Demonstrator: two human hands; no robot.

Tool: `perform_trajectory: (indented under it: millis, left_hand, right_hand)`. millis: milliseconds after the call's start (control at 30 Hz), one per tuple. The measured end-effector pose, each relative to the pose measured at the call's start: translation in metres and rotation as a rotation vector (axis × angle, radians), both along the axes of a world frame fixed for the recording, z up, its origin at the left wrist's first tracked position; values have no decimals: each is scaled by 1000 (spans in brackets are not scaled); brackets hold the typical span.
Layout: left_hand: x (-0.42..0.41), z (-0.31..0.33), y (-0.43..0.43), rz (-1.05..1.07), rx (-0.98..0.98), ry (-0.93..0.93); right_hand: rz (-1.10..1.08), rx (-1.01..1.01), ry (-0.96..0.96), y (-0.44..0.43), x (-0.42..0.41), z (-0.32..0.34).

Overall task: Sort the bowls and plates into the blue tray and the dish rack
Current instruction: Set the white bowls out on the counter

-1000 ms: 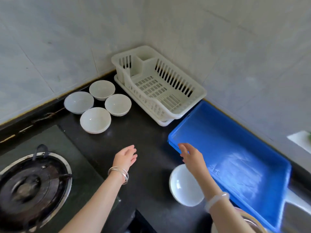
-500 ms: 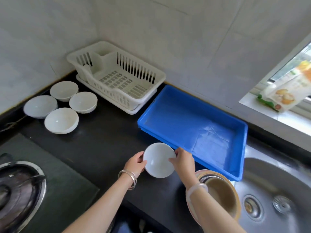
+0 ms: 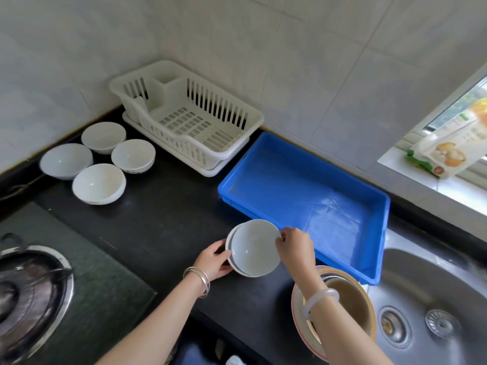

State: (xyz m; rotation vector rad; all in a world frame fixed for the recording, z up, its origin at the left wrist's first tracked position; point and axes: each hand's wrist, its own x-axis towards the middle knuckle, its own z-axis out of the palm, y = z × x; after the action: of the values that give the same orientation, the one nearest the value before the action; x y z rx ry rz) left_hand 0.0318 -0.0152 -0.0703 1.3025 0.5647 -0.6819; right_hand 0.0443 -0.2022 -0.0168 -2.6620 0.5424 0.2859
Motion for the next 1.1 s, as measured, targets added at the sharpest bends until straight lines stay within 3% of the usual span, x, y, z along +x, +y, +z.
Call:
perform_trajectory:
  millis: [133, 333, 600, 1100]
  left_hand:
    - [-1, 0, -1, 38, -45, 30]
    - [-2, 6, 4, 72, 37, -5]
    - [0, 28, 75, 421, 1, -40]
    - [17, 16, 197, 891, 34, -46]
  right_hand:
    - [-74, 95, -23, -12, 1, 8]
    - [-139, 296, -18, -15, 5, 21]
    - [-151, 518, -103, 18, 38, 45]
    - [-165, 808, 49, 162, 136, 9]
